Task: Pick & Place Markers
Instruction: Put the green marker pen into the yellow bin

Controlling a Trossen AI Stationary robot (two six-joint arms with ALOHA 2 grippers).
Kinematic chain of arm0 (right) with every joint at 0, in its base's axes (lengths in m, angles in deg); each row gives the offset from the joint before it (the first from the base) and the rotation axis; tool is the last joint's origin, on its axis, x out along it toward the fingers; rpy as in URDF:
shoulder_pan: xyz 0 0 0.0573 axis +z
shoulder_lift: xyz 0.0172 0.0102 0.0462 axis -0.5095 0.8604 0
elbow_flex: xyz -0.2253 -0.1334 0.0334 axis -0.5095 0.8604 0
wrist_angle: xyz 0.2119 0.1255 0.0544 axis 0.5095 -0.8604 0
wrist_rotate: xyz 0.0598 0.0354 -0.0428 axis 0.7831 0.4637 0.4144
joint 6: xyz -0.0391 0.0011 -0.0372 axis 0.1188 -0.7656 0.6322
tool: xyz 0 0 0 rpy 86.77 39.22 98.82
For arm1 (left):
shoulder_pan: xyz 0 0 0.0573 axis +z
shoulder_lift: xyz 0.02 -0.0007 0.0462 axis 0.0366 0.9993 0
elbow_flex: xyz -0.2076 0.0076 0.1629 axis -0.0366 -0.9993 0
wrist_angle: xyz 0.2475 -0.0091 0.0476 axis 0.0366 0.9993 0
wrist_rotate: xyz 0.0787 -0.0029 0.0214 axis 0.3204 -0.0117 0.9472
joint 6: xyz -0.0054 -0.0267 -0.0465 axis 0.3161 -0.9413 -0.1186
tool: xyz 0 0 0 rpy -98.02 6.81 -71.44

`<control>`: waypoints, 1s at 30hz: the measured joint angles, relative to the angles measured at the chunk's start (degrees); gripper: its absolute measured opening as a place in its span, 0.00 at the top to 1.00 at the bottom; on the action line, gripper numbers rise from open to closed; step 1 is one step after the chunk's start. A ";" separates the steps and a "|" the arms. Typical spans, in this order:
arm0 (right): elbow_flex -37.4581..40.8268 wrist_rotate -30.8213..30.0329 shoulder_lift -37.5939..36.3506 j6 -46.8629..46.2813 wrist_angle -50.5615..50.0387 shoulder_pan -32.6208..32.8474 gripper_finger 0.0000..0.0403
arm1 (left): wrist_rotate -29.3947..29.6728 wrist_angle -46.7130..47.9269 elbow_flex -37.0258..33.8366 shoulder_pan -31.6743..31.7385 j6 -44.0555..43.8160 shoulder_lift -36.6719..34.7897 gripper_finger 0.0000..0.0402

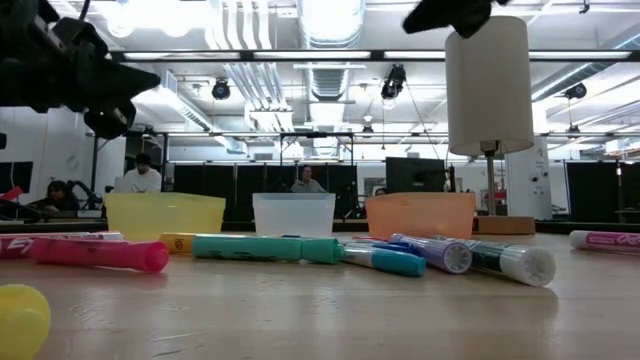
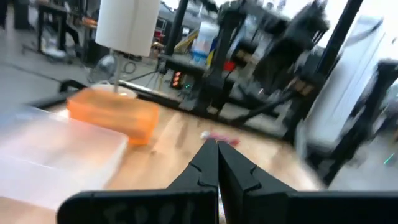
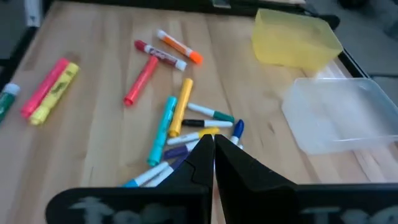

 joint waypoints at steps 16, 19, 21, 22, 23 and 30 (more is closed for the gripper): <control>29.13 18.38 -35.88 12.38 19.05 -15.41 0.98 | -3.62 -8.69 0.44 0.00 -12.96 3.89 0.88; 32.34 18.86 -40.92 13.68 18.53 -17.56 0.98 | -5.22 -8.84 2.95 -0.07 -14.61 7.91 0.75; 34.40 19.76 -43.70 15.16 18.52 -18.47 0.98 | -5.65 -9.07 5.39 -0.11 -14.99 11.16 0.67; 35.33 20.88 -44.82 15.70 18.52 -18.86 0.98 | -5.80 -9.00 6.69 -0.13 -15.31 12.83 0.63; 36.18 22.16 -45.76 16.08 18.61 -19.11 0.98 | -5.89 -8.83 7.97 -0.13 -15.40 14.36 0.59; 40.84 22.10 -51.55 12.33 18.63 -20.03 0.98 | -6.72 -6.25 15.71 -1.77 -11.42 26.59 0.50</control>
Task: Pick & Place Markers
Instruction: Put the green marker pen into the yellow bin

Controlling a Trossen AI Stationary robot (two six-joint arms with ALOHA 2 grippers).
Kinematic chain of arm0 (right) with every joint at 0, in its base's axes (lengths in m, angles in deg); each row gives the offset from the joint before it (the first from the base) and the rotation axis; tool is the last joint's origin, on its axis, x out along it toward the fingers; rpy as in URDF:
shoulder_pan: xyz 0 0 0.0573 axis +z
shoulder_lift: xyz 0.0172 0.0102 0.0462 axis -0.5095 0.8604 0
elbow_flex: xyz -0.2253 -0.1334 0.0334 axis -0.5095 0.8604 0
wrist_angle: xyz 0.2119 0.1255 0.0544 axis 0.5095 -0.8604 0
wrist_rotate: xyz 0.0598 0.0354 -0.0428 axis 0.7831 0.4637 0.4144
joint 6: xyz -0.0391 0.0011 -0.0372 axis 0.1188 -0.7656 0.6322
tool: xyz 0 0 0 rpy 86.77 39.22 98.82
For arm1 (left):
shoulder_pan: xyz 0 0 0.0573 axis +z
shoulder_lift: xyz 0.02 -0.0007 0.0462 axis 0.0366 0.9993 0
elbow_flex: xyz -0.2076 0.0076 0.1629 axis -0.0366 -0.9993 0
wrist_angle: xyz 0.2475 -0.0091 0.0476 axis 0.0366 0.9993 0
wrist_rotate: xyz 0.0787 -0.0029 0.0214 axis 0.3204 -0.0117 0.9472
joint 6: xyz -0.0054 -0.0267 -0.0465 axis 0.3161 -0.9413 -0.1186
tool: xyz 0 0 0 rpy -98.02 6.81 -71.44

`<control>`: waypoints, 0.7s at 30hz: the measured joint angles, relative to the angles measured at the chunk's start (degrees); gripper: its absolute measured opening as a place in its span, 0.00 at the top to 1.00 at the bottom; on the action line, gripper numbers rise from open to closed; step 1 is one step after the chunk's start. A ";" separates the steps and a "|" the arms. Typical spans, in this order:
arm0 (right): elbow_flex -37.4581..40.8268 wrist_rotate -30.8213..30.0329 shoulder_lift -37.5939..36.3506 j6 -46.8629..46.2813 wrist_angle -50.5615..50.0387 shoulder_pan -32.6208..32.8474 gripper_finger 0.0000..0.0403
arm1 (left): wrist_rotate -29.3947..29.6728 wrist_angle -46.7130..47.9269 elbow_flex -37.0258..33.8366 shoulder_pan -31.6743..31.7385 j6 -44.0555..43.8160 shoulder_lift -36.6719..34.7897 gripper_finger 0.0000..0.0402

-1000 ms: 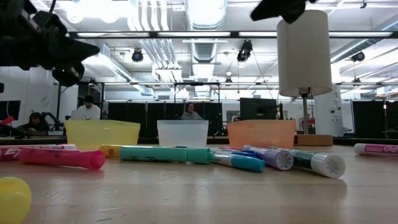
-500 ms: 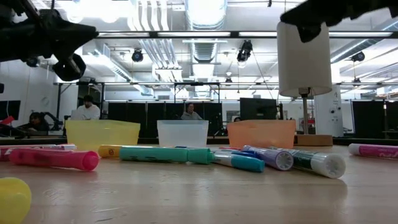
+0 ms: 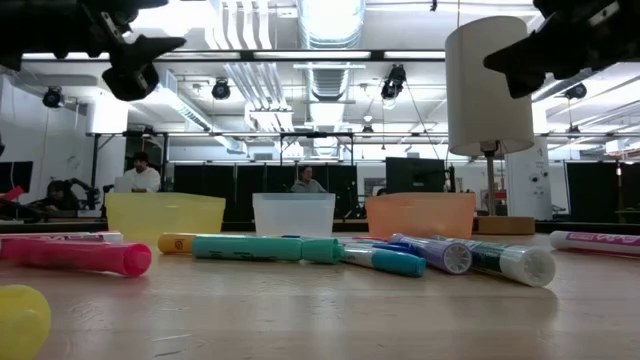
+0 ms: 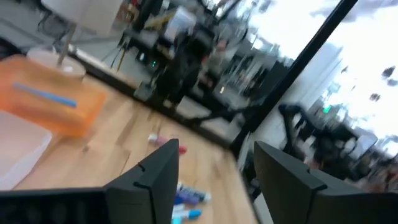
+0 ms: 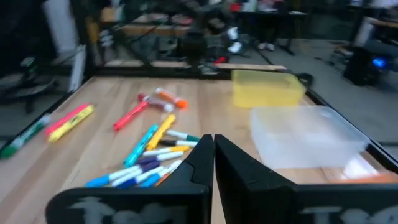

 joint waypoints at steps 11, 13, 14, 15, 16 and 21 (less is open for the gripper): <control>1.72 -3.99 -2.19 2.77 -0.09 -0.02 0.98 | 6.30 6.31 16.66 -15.67 7.52 24.43 0.50; 1.73 -4.05 -1.87 2.68 -0.03 -0.04 0.98 | 8.26 9.79 19.94 -19.07 8.55 28.45 0.50; 1.77 -4.02 -1.81 2.40 -0.04 -0.02 0.98 | 9.21 10.90 21.38 -20.69 8.90 30.44 0.50; 1.83 -4.00 -1.72 2.10 -0.11 -0.02 0.98 | 9.80 11.57 22.84 -22.32 9.06 32.36 0.50; 1.83 -4.00 -1.59 1.93 -0.13 -0.02 0.98 | 9.95 12.22 24.17 -23.78 9.11 33.90 0.50; 1.83 -4.00 -1.33 2.44 -0.15 -0.02 0.98 | 10.58 14.69 29.80 -29.97 7.65 41.86 0.50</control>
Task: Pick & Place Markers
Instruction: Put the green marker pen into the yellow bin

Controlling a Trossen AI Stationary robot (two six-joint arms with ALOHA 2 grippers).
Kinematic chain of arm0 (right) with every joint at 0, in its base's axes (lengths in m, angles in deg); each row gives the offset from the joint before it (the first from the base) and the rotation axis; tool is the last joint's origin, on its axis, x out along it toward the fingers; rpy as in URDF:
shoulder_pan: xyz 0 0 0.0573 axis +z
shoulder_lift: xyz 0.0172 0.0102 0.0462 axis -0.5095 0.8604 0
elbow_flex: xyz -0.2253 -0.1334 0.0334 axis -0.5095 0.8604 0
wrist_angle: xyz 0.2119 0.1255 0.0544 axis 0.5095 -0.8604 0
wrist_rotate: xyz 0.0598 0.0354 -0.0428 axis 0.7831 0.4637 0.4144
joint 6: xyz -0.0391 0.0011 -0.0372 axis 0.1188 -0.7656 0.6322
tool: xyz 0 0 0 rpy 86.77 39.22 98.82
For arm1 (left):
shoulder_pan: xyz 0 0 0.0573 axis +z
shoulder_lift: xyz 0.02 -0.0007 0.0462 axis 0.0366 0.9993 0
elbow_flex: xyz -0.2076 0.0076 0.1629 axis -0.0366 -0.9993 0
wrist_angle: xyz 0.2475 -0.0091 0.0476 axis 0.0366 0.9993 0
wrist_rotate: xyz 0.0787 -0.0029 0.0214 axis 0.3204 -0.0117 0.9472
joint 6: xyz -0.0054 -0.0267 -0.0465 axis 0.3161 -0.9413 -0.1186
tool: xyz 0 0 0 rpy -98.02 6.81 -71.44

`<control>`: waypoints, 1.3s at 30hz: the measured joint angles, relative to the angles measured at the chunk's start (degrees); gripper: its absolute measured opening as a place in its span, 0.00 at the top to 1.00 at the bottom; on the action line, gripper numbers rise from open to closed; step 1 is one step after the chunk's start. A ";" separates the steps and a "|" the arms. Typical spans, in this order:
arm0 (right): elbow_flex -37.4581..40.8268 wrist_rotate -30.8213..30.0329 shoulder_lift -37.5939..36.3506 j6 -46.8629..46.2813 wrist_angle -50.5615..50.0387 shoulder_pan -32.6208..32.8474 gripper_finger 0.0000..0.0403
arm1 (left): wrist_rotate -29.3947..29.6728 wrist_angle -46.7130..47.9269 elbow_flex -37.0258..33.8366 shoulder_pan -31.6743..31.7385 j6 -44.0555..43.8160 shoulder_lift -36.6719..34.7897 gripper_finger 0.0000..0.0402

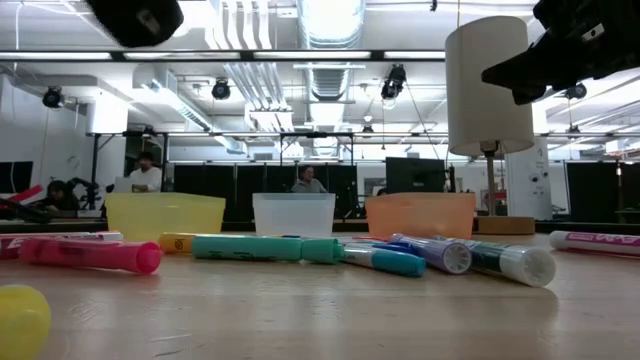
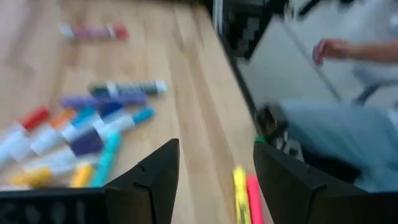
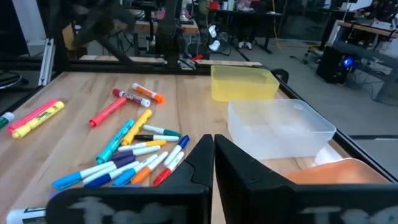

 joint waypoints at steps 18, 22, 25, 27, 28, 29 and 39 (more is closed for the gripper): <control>0.00 -0.02 -0.02 -0.04 0.02 -0.02 0.98 | 13.76 -0.37 16.93 -14.78 -3.83 28.50 0.50; 0.00 -0.01 -0.02 -0.04 0.03 -0.02 0.98 | 14.32 -0.21 21.06 -16.46 -3.33 33.69 0.50; 0.02 -0.01 -0.02 -0.04 0.04 0.00 0.98 | 15.56 -0.02 23.78 -17.55 -2.84 37.17 0.50; 0.02 -0.02 -0.02 -0.04 0.04 0.00 0.98 | 17.28 -0.22 25.44 -18.01 -2.82 39.06 0.50; 0.02 -0.01 -0.02 -0.04 0.04 0.00 0.98 | 17.78 0.10 26.14 -18.19 -2.82 40.03 0.50; 0.02 -0.02 -0.02 -0.04 0.04 0.00 0.98 | 17.98 0.54 26.56 -18.29 -2.83 40.98 0.50; 0.03 -0.02 -0.02 -0.04 0.04 -0.02 0.98 | 20.33 2.72 27.75 -18.36 -5.42 46.24 0.50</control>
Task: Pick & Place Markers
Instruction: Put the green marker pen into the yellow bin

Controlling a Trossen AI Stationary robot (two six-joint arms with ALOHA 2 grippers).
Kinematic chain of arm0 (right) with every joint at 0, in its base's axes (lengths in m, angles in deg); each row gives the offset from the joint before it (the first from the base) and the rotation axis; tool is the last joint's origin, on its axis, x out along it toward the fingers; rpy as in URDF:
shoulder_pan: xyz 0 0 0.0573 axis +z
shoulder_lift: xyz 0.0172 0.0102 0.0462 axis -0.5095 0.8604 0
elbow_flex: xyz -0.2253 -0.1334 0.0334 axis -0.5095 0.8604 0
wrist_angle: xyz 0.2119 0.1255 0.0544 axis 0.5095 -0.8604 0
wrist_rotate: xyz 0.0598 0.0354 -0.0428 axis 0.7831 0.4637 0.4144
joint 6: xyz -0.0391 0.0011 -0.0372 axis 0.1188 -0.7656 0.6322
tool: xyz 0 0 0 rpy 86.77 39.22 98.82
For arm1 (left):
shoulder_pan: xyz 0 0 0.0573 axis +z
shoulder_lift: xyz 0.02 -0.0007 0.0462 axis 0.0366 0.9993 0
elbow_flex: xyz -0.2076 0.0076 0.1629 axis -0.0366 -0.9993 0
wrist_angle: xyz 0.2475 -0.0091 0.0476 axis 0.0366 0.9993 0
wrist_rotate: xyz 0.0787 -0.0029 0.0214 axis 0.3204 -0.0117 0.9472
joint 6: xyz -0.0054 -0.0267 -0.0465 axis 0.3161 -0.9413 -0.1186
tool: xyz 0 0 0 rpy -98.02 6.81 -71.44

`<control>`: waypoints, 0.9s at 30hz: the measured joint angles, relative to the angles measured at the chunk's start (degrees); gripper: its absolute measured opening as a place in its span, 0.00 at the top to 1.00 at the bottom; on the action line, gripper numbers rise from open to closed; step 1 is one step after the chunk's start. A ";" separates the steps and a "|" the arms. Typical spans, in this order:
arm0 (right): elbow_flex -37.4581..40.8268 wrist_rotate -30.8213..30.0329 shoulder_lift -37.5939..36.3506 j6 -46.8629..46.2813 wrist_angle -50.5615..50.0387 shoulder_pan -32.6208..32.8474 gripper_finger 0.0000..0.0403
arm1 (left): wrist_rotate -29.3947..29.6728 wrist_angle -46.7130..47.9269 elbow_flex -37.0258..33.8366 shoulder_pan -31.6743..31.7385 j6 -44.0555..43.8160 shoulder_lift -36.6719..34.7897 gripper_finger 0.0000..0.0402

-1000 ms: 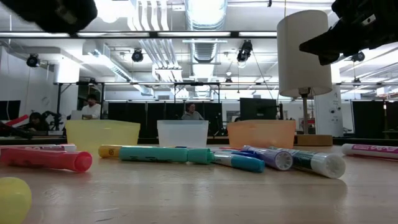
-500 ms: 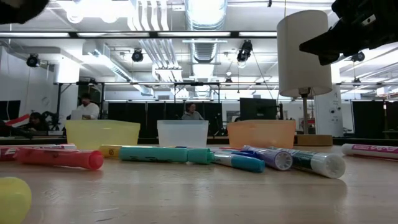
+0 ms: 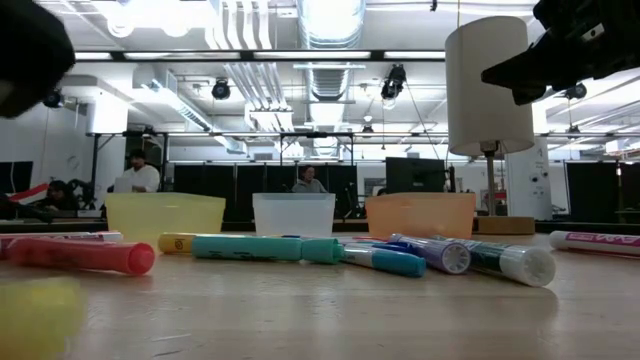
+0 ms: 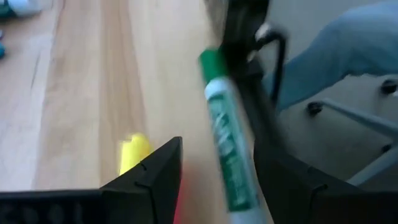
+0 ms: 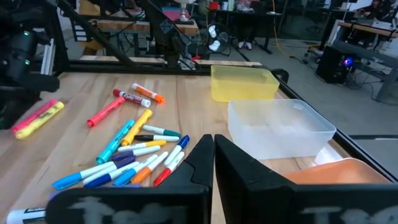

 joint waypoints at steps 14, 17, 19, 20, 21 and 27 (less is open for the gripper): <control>0.01 0.00 0.01 0.00 0.00 0.00 0.98 | -0.86 3.27 0.10 1.16 -1.18 0.56 0.72; 0.01 0.00 0.02 0.02 0.00 0.02 0.98 | -1.54 3.70 0.13 2.15 -0.76 0.49 0.85; 0.01 0.02 0.02 0.00 0.00 0.02 0.98 | -0.67 4.61 0.13 2.92 -0.55 0.47 0.88; 0.01 0.00 0.02 0.01 0.00 0.01 0.98 | -0.42 5.05 0.13 3.20 -0.34 0.39 0.88; 0.01 0.00 0.02 0.00 0.00 0.01 0.98 | -0.28 5.51 0.13 3.49 -0.25 0.28 0.88; 0.01 0.00 0.02 0.00 0.00 0.02 0.98 | 1.24 10.15 -0.02 4.52 1.54 -2.24 0.88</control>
